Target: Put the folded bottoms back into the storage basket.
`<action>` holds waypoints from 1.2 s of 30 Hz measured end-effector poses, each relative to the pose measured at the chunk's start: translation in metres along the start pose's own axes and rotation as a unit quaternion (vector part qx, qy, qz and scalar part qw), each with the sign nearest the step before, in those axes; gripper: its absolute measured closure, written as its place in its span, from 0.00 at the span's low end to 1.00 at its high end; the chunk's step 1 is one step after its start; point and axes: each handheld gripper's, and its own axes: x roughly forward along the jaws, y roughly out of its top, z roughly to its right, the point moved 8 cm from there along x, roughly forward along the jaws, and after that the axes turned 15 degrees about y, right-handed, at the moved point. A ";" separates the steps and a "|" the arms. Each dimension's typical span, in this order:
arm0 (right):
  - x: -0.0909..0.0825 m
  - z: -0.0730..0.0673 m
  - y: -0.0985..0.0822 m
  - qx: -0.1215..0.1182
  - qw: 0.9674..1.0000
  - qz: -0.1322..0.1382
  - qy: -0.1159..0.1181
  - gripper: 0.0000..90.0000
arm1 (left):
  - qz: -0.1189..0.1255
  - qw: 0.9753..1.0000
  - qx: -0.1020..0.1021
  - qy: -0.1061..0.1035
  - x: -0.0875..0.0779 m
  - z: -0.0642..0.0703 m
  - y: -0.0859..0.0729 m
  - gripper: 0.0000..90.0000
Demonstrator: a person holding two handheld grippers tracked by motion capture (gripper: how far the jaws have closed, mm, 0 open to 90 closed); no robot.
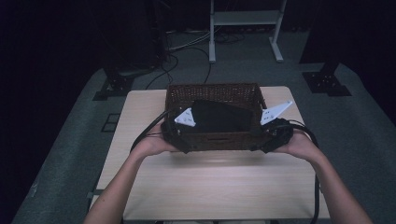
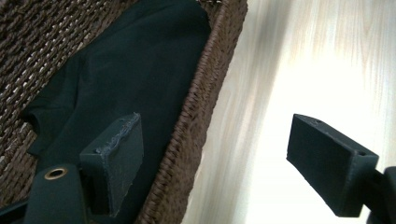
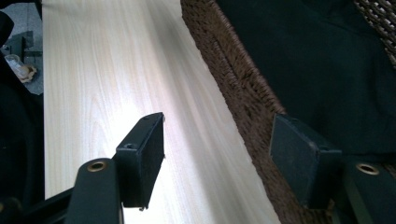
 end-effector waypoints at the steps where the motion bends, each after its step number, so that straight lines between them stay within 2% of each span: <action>1: 0.001 -0.001 -0.001 0.000 1.000 0.001 0.001 0.38 | 0.000 1.000 0.002 -0.001 -0.001 0.003 -0.002 0.20; 10: 0.006 -0.007 -0.017 0.008 1.000 -0.005 0.002 0.38 | -0.006 1.000 0.000 0.002 -0.007 0.011 -0.015 0.19; 18: 0.010 -0.014 -0.024 0.008 1.000 0.000 0.009 0.39 | -0.009 1.000 -0.007 -0.002 -0.005 0.021 -0.025 0.18; 21: 0.013 -0.016 -0.028 0.011 1.000 0.001 0.010 0.39 | -0.007 1.000 -0.004 0.005 -0.004 0.024 -0.028 0.18; 23: 0.014 -0.017 -0.031 0.010 1.000 0.002 0.010 0.38 | -0.009 1.000 -0.005 -0.001 -0.004 0.026 -0.030 0.18; 27: 0.017 -0.019 -0.035 0.011 1.000 0.003 0.010 0.38 | -0.010 1.000 -0.012 -0.002 -0.002 0.029 -0.034 0.18; 36: 0.019 -0.020 -0.047 0.023 1.000 0.008 0.008 0.38 | -0.015 1.000 -0.013 -0.001 0.001 0.033 -0.042 0.16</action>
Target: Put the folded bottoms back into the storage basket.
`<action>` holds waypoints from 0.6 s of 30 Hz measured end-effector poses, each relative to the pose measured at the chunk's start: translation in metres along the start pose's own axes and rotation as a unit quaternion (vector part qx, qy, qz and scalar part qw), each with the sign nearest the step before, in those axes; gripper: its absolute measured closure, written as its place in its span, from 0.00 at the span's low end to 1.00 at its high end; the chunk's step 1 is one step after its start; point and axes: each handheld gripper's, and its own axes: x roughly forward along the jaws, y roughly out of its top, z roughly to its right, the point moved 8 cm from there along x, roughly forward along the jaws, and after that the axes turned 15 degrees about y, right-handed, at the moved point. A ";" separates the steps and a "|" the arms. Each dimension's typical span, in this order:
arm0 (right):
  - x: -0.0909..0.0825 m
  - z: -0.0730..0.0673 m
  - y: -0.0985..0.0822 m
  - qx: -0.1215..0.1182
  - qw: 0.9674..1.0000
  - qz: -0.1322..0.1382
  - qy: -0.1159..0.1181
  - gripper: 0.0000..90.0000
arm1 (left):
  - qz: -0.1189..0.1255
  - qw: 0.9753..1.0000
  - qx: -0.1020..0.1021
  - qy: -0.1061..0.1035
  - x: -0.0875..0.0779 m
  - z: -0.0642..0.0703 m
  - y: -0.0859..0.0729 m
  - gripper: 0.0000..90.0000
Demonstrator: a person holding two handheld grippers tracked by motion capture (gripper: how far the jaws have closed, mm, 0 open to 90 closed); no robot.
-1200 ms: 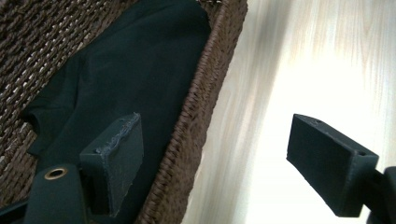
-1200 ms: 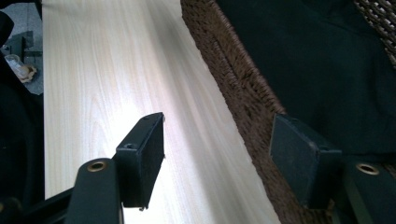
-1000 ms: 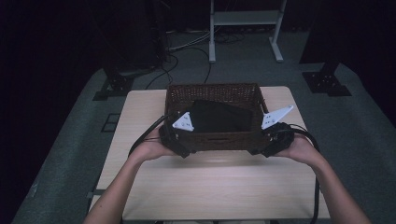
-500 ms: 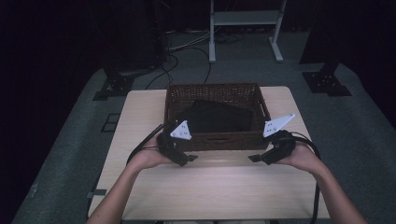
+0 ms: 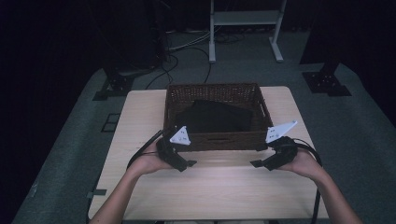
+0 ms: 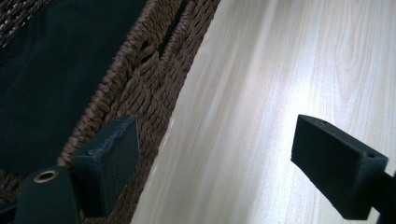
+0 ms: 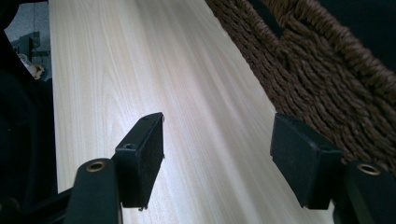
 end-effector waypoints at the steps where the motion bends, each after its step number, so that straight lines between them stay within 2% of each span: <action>1: 0.000 0.000 -0.001 -0.001 1.000 0.000 0.000 0.37 | 0.000 1.000 0.000 0.000 0.000 0.001 -0.002 0.16; 18: 0.009 -0.003 -0.018 0.008 1.000 0.004 0.002 0.37 | 0.001 1.000 -0.015 0.003 0.003 0.010 -0.022 0.12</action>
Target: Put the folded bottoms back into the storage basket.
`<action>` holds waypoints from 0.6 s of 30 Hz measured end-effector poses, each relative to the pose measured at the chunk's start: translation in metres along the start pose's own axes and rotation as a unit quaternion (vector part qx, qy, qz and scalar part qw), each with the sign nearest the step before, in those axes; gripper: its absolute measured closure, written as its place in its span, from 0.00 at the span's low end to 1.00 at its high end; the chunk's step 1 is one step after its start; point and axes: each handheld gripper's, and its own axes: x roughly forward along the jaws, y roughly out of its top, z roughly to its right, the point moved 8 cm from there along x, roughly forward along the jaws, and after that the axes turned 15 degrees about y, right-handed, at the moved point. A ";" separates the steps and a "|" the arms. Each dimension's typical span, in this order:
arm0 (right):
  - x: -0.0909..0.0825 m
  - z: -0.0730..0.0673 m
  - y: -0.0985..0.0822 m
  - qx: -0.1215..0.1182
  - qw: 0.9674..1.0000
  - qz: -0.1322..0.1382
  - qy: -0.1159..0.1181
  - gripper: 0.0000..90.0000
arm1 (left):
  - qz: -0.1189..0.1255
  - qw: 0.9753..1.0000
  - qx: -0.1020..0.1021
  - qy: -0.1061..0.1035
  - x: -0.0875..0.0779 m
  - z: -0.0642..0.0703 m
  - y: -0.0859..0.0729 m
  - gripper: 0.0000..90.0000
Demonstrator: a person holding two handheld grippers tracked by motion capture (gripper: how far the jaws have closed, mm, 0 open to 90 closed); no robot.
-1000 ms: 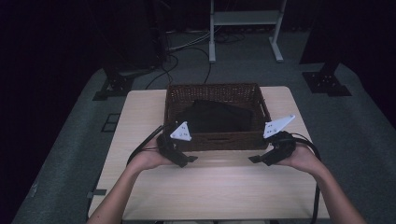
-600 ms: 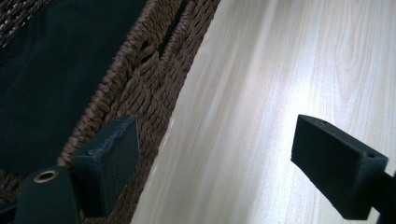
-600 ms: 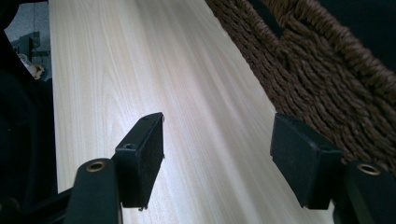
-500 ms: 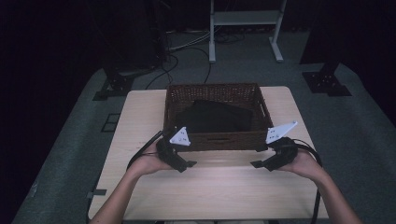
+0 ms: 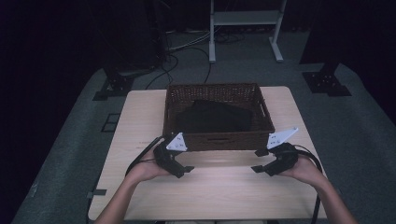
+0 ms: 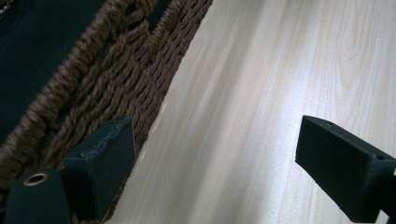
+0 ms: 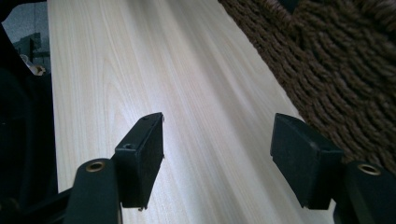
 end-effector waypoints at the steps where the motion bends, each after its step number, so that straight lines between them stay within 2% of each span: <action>1: 0.001 0.000 -0.001 0.000 1.000 0.000 0.000 0.37 | 0.001 1.000 -0.003 0.001 0.000 0.001 -0.001 0.12; 18: 0.005 -0.002 -0.020 0.010 1.000 0.017 -0.005 0.36 | 0.007 1.000 -0.020 0.010 0.002 0.008 -0.020 0.11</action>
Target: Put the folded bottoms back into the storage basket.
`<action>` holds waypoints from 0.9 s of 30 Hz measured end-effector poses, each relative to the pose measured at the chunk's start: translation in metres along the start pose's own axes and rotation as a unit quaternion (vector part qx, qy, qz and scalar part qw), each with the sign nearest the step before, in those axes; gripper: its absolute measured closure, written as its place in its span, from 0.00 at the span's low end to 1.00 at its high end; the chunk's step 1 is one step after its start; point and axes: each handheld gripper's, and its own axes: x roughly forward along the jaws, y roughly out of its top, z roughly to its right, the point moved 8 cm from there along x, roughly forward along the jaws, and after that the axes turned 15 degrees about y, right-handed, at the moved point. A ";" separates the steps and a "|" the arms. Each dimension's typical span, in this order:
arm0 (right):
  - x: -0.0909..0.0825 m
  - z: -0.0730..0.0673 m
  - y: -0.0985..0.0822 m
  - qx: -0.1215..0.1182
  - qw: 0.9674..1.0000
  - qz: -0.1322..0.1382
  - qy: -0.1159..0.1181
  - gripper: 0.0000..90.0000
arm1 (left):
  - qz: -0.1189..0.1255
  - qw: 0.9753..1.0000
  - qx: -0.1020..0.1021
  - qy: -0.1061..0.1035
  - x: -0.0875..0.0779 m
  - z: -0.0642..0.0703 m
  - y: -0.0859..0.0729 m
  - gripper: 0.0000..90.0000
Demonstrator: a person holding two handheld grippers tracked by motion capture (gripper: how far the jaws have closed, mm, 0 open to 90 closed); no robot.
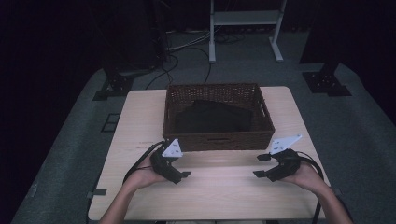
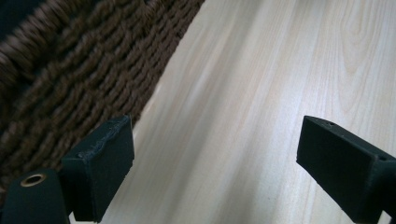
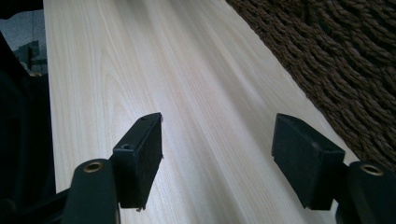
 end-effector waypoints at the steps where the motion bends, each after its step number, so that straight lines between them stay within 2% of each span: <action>1: 0.000 0.000 -0.001 0.000 1.000 0.001 0.000 0.36 | 0.002 1.000 -0.001 -0.001 0.000 0.002 -0.003 0.11; 15: -0.001 -0.006 -0.019 0.016 0.999 0.029 -0.003 0.36 | 0.013 1.000 -0.023 0.007 0.000 0.007 -0.016 0.11; 22: 0.001 -0.010 -0.023 0.016 0.999 0.035 -0.004 0.35 | 0.017 0.999 -0.024 0.014 -0.002 0.011 -0.021 0.11; 27: 0.002 -0.012 -0.029 0.018 0.999 0.037 -0.007 0.33 | 0.025 0.999 -0.039 0.022 -0.008 0.010 -0.028 0.10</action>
